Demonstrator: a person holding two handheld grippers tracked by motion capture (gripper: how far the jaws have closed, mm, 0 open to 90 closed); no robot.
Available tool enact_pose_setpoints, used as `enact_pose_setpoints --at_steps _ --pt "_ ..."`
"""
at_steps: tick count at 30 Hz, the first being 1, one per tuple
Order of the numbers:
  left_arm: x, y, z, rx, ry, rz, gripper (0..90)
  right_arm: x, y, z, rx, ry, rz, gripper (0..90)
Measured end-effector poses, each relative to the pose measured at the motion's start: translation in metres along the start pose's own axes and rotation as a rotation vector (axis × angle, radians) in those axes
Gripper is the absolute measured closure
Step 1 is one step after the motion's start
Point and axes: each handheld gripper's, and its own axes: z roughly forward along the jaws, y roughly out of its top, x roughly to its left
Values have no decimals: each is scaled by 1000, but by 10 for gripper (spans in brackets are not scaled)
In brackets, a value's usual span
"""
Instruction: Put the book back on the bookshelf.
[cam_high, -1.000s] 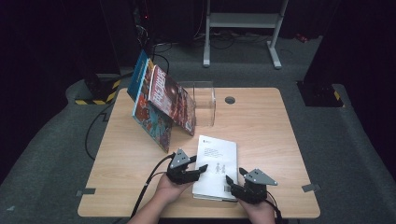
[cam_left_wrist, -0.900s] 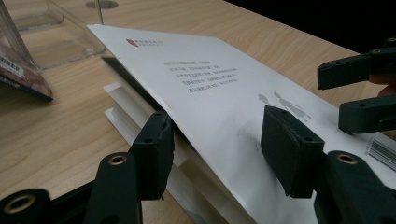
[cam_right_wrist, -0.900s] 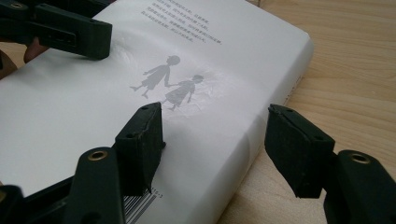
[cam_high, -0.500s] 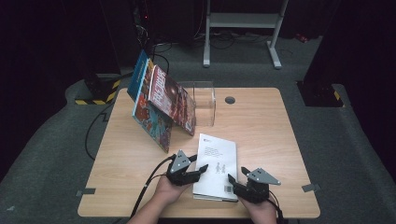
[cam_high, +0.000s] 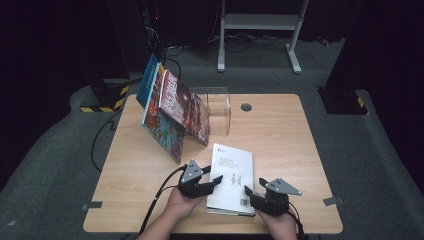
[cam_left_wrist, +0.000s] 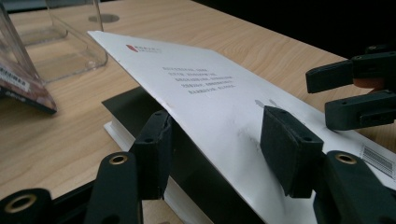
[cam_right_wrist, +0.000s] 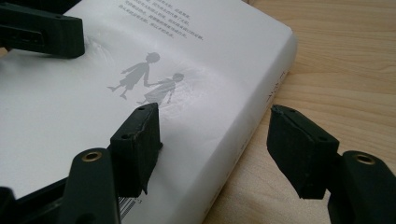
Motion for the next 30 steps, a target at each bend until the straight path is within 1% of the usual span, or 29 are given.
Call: enact_pose_setpoints --at_steps 1,2,4,6,7,8,9,10,11,13,14,15,16,17,18,19,20,21,25,26,27,28,30 --pt "0 0 0 0 0 0 453 0 0 0 0 0 0 348" --pt "0 1 1 15 2 -22 453 0 0 0 2 -1 3 348" --pt "0 2 0 16 3 -23 453 -1 0 0 9 0 7 347" --pt "0 2 1 24 2 -36 452 -1 -1 1 13 8 15 346" --pt "0 2 1 24 2 -36 452 -1 -1 1 13 8 15 346" --pt "2 1 2 37 -3 -53 451 -1 -1 1 15 11 15 344" --pt "2 1 2 37 -3 -53 450 -1 -1 2 15 13 17 343" --pt "5 0 2 45 -11 -72 450 -1 -1 2 15 19 21 342" --pt "5 0 2 45 -11 -72 449 -1 -1 2 15 19 21 342" --pt "6 -3 4 50 -14 -99 447 0 -1 4 17 20 27 351" --pt "8 -4 4 54 -19 -113 446 0 -1 4 18 19 22 351" --pt "8 -4 4 54 -19 -113 445 0 -1 4 18 19 22 351" --pt "10 -6 6 60 -26 -135 443 1 0 5 19 13 9 351" --pt "11 -7 6 63 -30 -144 441 2 0 5 19 11 10 351" --pt "10 -8 6 61 -14 -140 432 2 -1 5 18 9 5 351" --pt "10 -8 7 75 7 -122 395 2 -1 5 18 8 3 351" --pt "9 -10 8 86 31 -86 362 3 -1 5 21 6 -1 352" --pt "8 -11 9 89 32 -75 379 3 -1 5 28 3 -7 353" --pt "8 -13 11 93 33 -88 356 4 -1 6 27 2 -16 350" --pt "7 -12 12 86 44 -82 347 3 0 6 30 8 -19 344" --pt "8 -11 13 82 43 -95 337 3 0 5 31 8 -18 343" --pt "8 -10 14 83 52 -91 329 3 0 5 32 7 -17 341" --pt "9 -10 16 91 56 -92 303 3 0 6 32 5 -18 333"
